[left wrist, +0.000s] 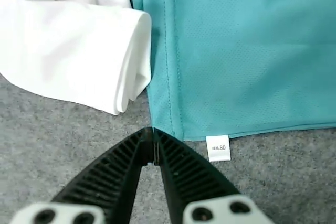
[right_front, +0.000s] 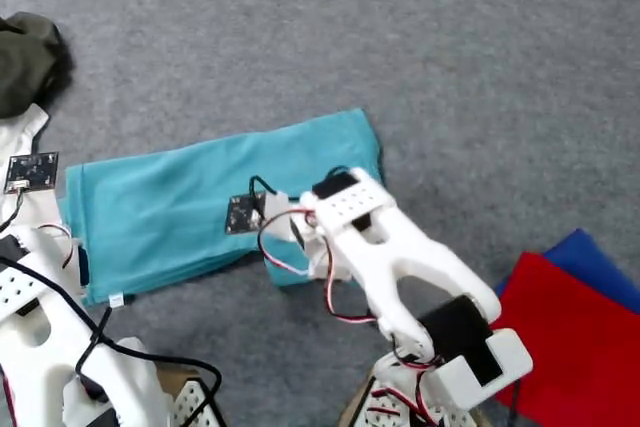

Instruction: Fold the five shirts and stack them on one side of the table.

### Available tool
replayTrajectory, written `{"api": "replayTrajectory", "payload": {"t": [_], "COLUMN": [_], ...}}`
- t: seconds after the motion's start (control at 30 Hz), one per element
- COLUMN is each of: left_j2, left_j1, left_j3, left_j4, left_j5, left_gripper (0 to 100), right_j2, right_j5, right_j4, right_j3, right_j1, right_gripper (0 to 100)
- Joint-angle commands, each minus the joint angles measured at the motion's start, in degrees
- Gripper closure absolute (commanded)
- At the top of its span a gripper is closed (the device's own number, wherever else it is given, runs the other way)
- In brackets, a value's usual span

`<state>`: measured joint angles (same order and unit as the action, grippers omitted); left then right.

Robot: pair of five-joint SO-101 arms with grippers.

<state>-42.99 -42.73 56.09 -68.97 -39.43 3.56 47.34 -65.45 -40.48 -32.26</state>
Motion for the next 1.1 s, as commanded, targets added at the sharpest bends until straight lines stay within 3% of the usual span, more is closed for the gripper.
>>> {"api": "replayTrajectory", "payload": {"t": [0.0,0.27,0.67,0.9,1.07], "left_j2": [-1.3,-0.9,-0.7,-0.7,-0.7], "left_j1": [-0.5,-0.5,-0.5,-0.5,-0.5], "left_j3": [-0.9,-0.8,-0.8,-0.4,-0.4], "left_j4": [0.2,1.2,1.2,1.2,1.1], "left_j5": [-0.5,-0.5,-0.3,-0.4,-0.4], "left_gripper": [98,98,98,98,98], "right_j2": [1.2,-2.1,-23.2,-30.6,-32.0], "right_j5": [4.0,11.9,12.2,16.0,16.2], "right_j4": [-4.7,-11.1,-12.2,-14.0,-10.8], "right_j3": [7.7,25.5,54.5,62.2,64.9], "right_j1": [1.5,6.5,7.4,6.3,5.3], "right_gripper": [99.4,99.4,99.3,98.9,87.5]}}
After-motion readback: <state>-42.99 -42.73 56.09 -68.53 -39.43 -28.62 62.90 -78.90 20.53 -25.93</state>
